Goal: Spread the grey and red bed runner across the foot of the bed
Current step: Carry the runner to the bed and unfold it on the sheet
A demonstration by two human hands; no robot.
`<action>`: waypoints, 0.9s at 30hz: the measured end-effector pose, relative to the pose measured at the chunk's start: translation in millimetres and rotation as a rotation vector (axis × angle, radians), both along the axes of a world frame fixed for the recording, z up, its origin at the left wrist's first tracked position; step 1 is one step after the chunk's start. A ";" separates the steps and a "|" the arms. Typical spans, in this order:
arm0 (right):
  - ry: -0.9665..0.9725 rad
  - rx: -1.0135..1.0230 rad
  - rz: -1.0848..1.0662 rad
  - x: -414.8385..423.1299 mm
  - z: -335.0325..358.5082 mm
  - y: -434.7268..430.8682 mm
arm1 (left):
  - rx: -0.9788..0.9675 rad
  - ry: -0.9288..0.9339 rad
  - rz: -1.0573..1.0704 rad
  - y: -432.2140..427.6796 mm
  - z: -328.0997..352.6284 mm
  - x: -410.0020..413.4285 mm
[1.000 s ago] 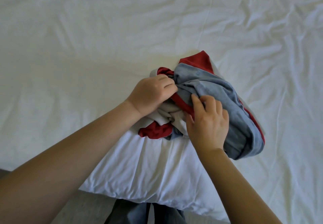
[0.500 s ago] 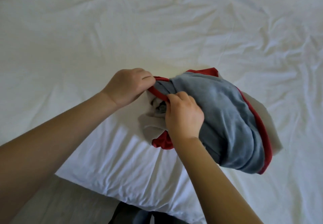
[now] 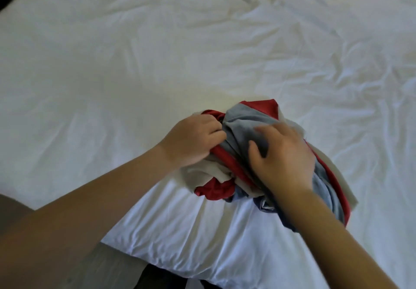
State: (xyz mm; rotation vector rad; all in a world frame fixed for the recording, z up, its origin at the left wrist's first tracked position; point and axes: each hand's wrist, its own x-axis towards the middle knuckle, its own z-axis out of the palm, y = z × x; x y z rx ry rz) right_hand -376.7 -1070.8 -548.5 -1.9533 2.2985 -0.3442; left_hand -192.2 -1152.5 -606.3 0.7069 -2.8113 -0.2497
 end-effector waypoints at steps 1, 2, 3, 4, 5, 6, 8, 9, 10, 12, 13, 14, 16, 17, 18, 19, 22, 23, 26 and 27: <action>0.029 0.058 0.013 -12.7 -0.3 -1.0 | 0.008 0.013 -0.016 6.9 -1.6 -6.9; 0.053 0.150 0.033 -24.1 -3.0 -2.0 | 0.008 0.026 -0.025 14.3 -3.3 -14.3; 0.071 0.241 0.058 -33.3 -7.1 -2.5 | -0.001 0.034 -0.021 21.7 -5.0 -21.5; 0.086 0.299 0.084 -40.1 -12.3 -2.8 | -0.021 0.046 -0.001 28.1 -6.4 -28.1; 0.100 0.315 0.107 -45.7 -18.2 -2.7 | -0.044 0.060 0.025 33.0 -7.3 -33.5; 0.114 0.319 0.120 -51.0 -23.4 -2.5 | -0.060 0.074 0.039 36.7 -7.7 -38.3; 0.144 0.297 0.114 -63.5 -30.3 -2.2 | -0.066 0.090 0.032 41.5 -6.7 -46.1; 0.150 0.275 0.106 -71.2 -31.6 -2.0 | -0.058 0.090 0.026 43.3 -4.6 -49.2; 0.141 0.245 0.096 -80.4 -30.9 -2.3 | -0.050 0.089 0.023 44.6 -1.4 -52.3; 0.113 0.189 0.070 -102.7 -25.3 -3.6 | -0.050 0.094 0.024 45.8 6.1 -59.4; 0.104 0.174 0.053 -114.6 -21.1 -3.7 | -0.049 0.096 0.025 46.2 9.7 -63.1; 0.107 0.161 0.041 -127.3 -17.0 -3.0 | -0.047 0.096 0.029 46.6 12.1 -66.3; 0.133 0.138 -0.002 -156.2 -8.9 0.2 | -0.034 0.080 0.044 48.1 13.5 -69.8; 0.144 0.139 -0.039 -173.0 -5.6 3.0 | -0.023 0.068 0.055 49.4 12.3 -70.2; 0.151 0.151 -0.084 -191.2 -3.0 7.1 | -0.012 0.057 0.066 51.0 10.0 -70.0; 0.156 0.170 -0.138 -210.4 -1.8 12.7 | -0.004 0.049 0.078 53.0 7.1 -69.7; 0.189 0.242 -0.278 -262.6 -4.7 36.0 | 0.013 0.025 0.117 60.8 -2.4 -73.3; 0.196 0.268 -0.292 -274.2 -7.5 44.0 | 0.019 0.014 0.124 62.8 -4.9 -76.8; 0.220 0.339 -0.277 -289.8 -21.8 64.4 | 0.050 -0.022 0.129 63.8 -6.1 -92.2; 0.214 0.342 -0.273 -290.7 -26.6 68.9 | 0.070 -0.029 0.129 63.2 -4.6 -98.4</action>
